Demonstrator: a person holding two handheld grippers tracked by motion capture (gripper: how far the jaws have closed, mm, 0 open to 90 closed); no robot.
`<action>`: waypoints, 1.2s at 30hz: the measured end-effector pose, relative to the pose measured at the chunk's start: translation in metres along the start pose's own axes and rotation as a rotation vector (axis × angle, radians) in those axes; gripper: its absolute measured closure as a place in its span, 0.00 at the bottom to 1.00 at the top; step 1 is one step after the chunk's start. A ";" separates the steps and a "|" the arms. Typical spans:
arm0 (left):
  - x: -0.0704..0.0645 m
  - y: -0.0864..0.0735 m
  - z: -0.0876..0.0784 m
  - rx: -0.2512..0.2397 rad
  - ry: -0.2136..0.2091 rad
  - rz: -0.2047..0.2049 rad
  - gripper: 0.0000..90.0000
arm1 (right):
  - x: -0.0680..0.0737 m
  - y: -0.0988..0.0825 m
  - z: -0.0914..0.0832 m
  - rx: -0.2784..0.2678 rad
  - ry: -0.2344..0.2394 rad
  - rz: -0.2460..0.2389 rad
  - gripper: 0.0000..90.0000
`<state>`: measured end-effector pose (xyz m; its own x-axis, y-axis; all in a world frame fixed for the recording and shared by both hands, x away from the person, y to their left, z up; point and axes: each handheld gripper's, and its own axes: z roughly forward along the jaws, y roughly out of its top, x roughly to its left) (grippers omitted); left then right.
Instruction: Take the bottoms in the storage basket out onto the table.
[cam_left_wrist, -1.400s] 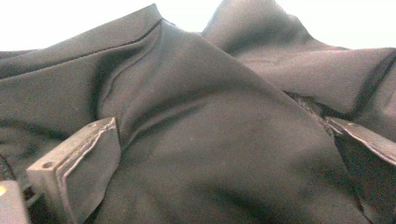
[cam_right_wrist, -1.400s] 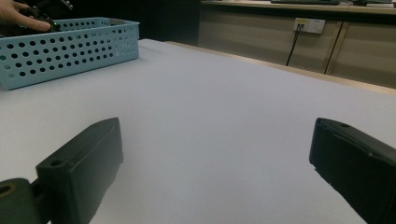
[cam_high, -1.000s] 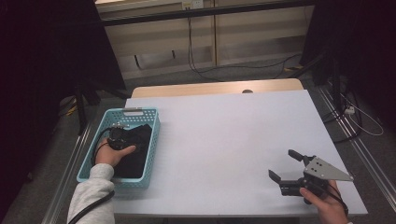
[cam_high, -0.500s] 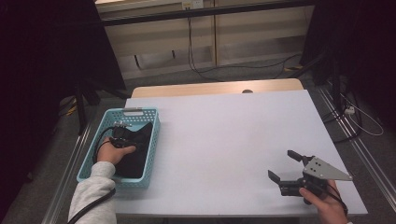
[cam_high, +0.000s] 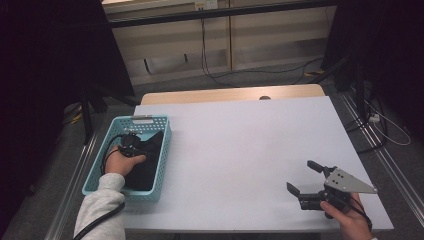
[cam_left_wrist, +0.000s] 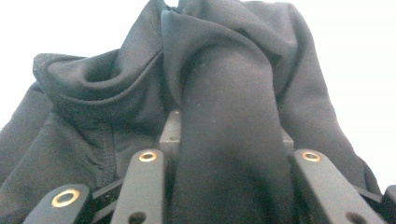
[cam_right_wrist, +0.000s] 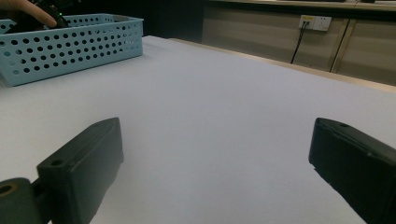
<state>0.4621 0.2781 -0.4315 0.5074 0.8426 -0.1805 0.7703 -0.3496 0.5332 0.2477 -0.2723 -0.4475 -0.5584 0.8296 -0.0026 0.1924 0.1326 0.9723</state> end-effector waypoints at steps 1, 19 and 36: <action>0.000 0.001 -0.001 0.003 -0.003 -0.015 0.69 | 0.000 0.000 0.000 0.003 0.000 0.000 0.03; 0.006 0.017 -0.047 -0.040 0.048 -0.068 0.70 | -0.002 0.000 -0.001 -0.006 -0.017 0.008 0.02; 0.001 0.053 -0.096 -0.171 0.088 -0.082 0.70 | -0.002 0.000 -0.001 -0.006 -0.014 0.008 0.02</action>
<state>0.4666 0.3001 -0.3239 0.4043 0.9004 -0.1605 0.7271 -0.2099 0.6537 0.2485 -0.2747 -0.4473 -0.5455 0.8381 0.0023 0.1919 0.1222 0.9738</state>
